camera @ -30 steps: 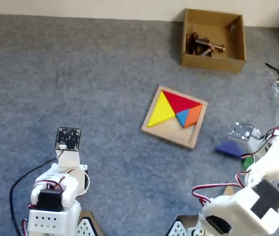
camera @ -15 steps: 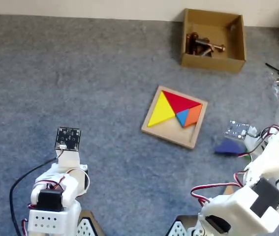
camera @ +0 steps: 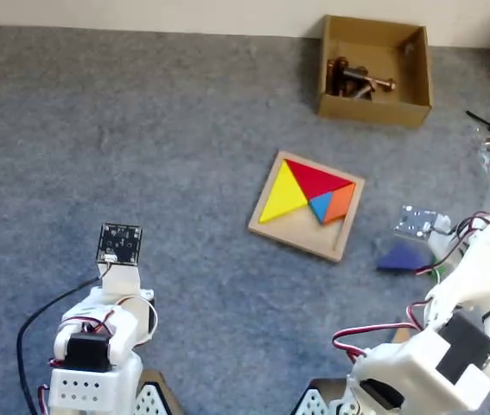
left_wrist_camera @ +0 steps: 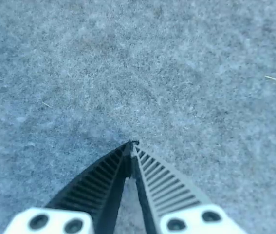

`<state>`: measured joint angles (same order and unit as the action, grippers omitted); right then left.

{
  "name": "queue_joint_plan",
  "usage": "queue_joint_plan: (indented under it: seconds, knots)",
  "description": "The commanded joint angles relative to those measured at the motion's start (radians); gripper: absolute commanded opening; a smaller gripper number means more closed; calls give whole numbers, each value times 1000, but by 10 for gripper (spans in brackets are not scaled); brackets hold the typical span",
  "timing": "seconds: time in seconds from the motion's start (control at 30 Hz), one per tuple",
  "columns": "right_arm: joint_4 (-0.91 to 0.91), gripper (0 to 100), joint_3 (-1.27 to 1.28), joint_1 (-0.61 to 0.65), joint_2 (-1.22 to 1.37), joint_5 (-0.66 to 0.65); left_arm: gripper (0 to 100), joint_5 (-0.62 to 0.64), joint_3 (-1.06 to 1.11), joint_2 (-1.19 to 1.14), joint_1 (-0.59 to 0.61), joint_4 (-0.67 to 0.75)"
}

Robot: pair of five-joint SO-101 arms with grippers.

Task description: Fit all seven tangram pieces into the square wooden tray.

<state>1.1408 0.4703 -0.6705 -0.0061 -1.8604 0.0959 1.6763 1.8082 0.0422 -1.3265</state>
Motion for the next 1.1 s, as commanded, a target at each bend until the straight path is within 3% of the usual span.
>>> queue_joint_plan:
  seconds: [0.0, 0.13, 0.67, 0.83, 1.07]
  knots:
    - [-45, 304, -71, 10, -50, 0, 5, 8, 19, 7, -16, 2]
    - [-136, 304, -77, 10, -1, 0, 5, 8, 19, 7, -16, 2]
    - [-133, 302, -196, 4, 209, 3, 5, 8, 19, 7, -16, 2]
    - [-137, 226, -199, 1, 205, 57, 5, 8, 19, 7, -16, 2]
    - [-133, 217, -194, 1, 205, 61, 5, 8, 19, 7, -16, 2]
